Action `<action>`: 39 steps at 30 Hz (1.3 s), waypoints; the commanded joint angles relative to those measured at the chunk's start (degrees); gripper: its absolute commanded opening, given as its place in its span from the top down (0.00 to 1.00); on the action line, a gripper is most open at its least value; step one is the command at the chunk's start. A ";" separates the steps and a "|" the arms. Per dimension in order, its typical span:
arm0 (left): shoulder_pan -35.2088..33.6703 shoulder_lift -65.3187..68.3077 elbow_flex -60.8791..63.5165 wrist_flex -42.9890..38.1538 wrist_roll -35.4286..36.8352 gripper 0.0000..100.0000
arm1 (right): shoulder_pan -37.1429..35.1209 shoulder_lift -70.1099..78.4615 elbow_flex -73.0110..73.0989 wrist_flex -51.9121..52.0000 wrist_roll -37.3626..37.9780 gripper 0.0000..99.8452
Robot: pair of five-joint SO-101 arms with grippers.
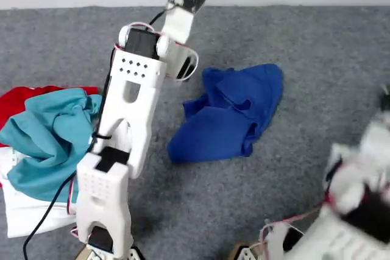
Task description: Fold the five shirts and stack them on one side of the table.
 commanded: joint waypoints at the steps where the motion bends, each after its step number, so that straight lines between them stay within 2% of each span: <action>1: -2.20 -8.09 10.51 1.14 0.26 0.87 | -17.63 17.89 -18.02 3.12 -3.25 0.97; 6: -4.48 -16.53 24.92 1.14 0.18 0.87 | -29.23 40.04 -33.14 4.79 -3.16 0.97; 14: -4.92 -27.96 39.43 1.14 0.09 0.87 | -38.46 65.80 -49.85 4.79 0.26 0.97; 20: -4.92 -30.24 42.86 1.05 0.00 0.87 | -43.30 78.20 -56.88 4.53 0.70 0.97; 39: -4.92 -30.24 42.95 1.05 0.00 0.87 | -43.56 103.87 -75.43 0.57 0.79 0.97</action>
